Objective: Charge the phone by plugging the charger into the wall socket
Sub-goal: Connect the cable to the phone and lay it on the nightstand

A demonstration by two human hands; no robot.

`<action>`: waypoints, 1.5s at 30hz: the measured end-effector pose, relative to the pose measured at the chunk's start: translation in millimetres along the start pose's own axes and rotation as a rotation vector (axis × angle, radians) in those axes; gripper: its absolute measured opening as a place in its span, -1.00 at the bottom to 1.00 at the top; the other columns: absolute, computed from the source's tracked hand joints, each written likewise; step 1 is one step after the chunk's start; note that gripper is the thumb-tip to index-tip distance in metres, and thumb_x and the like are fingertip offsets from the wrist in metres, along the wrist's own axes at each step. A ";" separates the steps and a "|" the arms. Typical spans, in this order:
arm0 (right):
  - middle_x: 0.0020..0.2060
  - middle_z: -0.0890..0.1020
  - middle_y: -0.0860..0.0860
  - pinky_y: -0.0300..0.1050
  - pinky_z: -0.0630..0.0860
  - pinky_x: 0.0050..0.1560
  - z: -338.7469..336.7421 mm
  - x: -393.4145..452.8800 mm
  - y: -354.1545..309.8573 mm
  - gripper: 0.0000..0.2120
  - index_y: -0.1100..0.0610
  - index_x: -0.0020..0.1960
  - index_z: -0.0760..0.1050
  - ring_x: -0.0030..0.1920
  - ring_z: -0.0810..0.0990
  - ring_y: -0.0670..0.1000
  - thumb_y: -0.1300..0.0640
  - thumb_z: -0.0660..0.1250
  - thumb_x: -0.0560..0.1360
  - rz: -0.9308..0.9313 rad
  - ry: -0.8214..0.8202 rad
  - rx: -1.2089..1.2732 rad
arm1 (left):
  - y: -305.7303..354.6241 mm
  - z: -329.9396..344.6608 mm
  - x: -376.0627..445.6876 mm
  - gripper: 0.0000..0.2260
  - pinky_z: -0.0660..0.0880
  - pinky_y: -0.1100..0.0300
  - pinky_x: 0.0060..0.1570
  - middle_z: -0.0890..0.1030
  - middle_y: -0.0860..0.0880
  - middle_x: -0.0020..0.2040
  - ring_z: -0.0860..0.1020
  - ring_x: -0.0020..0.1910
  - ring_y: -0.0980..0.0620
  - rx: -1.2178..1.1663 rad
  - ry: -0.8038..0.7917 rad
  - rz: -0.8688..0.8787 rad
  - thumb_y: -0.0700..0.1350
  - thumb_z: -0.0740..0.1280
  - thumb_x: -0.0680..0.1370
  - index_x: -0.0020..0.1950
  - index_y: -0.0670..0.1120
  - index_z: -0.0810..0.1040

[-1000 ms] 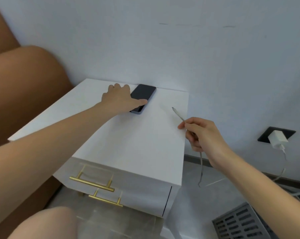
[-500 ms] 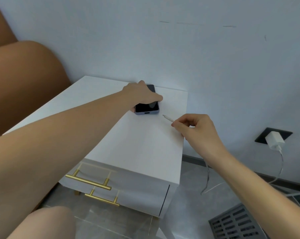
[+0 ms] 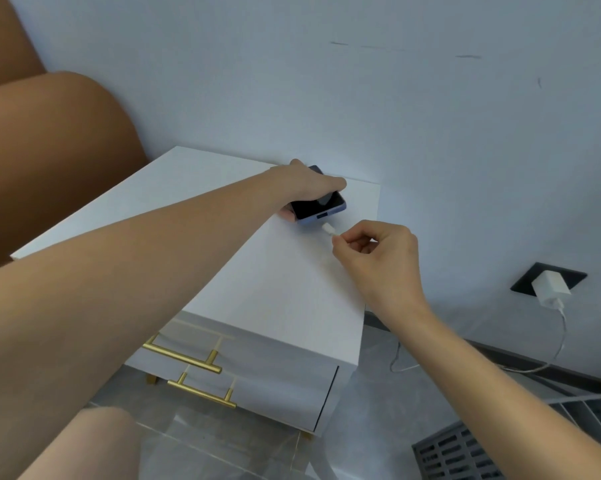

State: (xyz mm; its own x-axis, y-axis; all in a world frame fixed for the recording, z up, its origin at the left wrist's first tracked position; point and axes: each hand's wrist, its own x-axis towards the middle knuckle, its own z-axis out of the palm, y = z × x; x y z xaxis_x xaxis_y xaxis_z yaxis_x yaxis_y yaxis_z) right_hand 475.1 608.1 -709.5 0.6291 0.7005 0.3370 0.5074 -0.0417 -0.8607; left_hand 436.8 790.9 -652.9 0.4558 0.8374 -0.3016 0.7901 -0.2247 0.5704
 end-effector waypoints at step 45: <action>-0.55 0.32 -0.10 -0.25 0.24 -0.39 21.7 -1.2 5.1 -0.75 0.11 -0.39 0.42 -0.45 0.25 -0.06 0.22 0.42 0.40 -0.078 0.184 -0.010 | 2.9 -3.1 -14.3 -0.61 0.50 0.33 -0.54 0.57 -0.04 -0.30 0.57 -0.42 0.00 -0.134 -0.107 -0.030 0.25 0.27 0.47 -0.06 -0.08 0.50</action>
State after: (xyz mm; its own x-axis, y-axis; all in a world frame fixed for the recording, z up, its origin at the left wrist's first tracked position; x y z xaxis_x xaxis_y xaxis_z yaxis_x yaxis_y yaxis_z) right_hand 464.2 622.5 -722.5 0.6843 0.5594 0.4677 0.5641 0.0003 -0.8257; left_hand 431.4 779.9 -644.6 0.4792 0.7836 -0.3954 0.7455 -0.1256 0.6546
